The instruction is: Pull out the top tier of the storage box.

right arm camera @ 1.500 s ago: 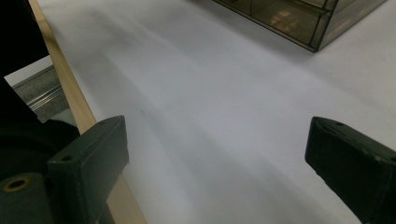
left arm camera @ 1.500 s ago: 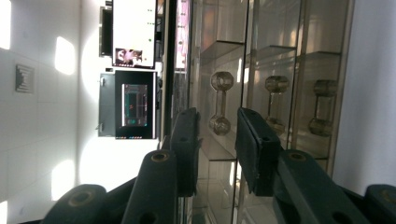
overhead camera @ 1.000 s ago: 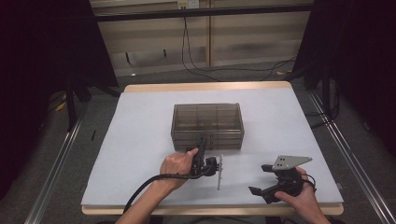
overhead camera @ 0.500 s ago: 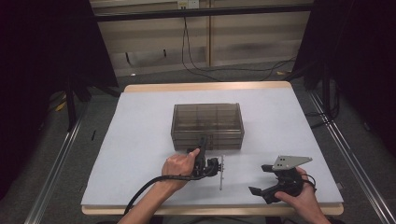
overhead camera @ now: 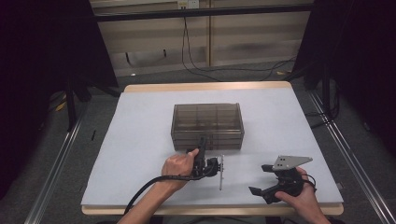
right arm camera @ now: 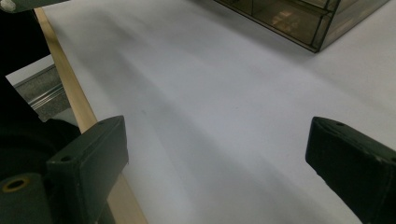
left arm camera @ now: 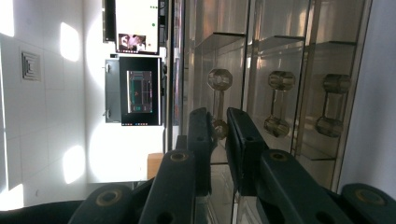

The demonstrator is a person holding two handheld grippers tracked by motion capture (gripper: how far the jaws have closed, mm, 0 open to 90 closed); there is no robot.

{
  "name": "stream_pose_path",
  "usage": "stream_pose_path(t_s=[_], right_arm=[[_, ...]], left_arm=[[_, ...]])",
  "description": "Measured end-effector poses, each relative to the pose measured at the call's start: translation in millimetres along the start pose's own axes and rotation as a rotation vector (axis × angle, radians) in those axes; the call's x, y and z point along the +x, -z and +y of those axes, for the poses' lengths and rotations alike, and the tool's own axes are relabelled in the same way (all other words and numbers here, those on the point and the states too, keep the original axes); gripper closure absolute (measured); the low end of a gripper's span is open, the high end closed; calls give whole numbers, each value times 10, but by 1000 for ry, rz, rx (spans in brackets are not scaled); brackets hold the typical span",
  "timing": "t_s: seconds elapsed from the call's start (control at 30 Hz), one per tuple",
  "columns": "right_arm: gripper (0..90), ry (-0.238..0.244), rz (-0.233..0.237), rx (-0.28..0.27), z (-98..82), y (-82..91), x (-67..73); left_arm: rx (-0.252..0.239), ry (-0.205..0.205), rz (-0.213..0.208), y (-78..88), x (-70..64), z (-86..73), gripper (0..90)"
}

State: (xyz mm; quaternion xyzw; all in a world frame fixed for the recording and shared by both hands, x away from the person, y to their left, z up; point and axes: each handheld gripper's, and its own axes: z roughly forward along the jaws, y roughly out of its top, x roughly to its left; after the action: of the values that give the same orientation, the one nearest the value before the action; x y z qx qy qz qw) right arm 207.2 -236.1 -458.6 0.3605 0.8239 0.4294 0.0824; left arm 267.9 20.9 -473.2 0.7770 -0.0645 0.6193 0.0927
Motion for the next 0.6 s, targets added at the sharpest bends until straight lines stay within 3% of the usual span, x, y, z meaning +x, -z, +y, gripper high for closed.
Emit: stream_pose_path(t_s=[0.23, 0.3, 0.37, 0.6], right_arm=[[58, -2, -1, 0, -1, 2, 4], [58, -1, -1, 0, 1, 1, 4], [56, 0, 1, 1, 1, -1, 3], [55, -2, 2, 0, -2, 2, -1]], left_arm=[[-9, 14, -2, 34, -16, -5, 807], [-5, -6, -5, 48, 1, -5, 807], [-1, 10, -15, 54, -20, -3, 807], [-10, -14, -3, 82, -7, -4, 807]])
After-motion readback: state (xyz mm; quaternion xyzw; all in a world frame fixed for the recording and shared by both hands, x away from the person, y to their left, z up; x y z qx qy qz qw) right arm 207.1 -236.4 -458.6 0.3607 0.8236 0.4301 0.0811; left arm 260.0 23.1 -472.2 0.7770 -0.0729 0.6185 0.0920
